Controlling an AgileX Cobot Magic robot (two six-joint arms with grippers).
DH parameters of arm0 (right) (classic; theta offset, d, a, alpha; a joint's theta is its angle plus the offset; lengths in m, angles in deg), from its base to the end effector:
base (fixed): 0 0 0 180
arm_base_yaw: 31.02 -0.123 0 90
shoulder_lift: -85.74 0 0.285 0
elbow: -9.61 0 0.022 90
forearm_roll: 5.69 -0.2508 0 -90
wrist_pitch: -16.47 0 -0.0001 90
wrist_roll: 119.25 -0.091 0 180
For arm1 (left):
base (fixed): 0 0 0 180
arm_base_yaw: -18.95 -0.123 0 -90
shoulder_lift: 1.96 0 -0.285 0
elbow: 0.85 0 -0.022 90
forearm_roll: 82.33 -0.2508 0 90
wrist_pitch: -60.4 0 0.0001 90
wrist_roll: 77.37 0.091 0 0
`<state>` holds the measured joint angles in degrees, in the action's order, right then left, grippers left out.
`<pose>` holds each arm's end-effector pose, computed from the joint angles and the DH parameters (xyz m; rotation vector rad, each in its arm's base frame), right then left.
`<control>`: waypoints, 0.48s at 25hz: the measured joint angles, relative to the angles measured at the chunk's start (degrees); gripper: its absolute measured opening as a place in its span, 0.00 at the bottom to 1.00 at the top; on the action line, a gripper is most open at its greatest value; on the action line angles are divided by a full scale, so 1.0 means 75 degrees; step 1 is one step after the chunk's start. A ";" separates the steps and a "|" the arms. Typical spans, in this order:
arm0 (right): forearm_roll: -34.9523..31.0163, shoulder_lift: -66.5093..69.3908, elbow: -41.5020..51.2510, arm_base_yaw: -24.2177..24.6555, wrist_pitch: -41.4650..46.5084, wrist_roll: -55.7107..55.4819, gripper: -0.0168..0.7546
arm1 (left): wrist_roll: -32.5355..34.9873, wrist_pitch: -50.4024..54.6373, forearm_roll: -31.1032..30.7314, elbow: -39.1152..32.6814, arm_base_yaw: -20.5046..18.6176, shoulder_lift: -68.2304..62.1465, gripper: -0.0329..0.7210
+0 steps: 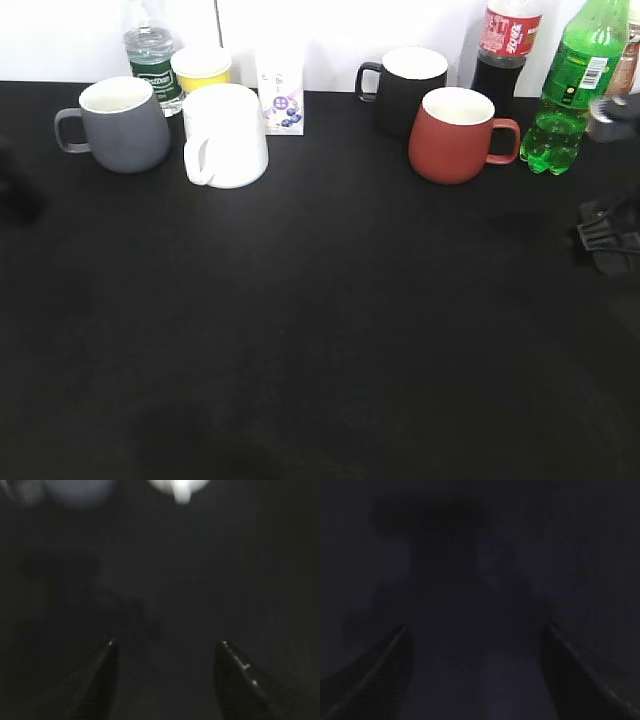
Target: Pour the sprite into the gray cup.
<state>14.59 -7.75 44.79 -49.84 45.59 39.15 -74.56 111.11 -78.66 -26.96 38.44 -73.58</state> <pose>0.2448 0.0672 0.2173 -0.2799 2.5685 -0.0766 0.1957 -0.0740 0.3041 0.4687 2.5567 -0.1850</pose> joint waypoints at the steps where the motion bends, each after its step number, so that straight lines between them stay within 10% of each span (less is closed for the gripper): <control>1: -0.0553 -0.0405 -0.0261 -0.0379 0.0804 0.0409 0.79 | -0.0097 0.0429 0.0058 0.0000 0.0000 0.0409 0.65; 4: -0.2143 -0.2392 -0.0480 -0.0838 0.2196 0.1425 0.79 | -0.0169 0.1404 0.0074 0.0000 0.0000 0.2023 0.65; 12: -0.2166 -0.9007 0.1322 -0.0845 0.4104 0.1717 0.79 | -0.0184 0.1813 -0.0080 -0.2500 0.0009 0.7267 0.67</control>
<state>-1.66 -75.31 54.70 -56.18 76.37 52.03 -75.94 124.70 -79.26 -45.71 38.51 -19.08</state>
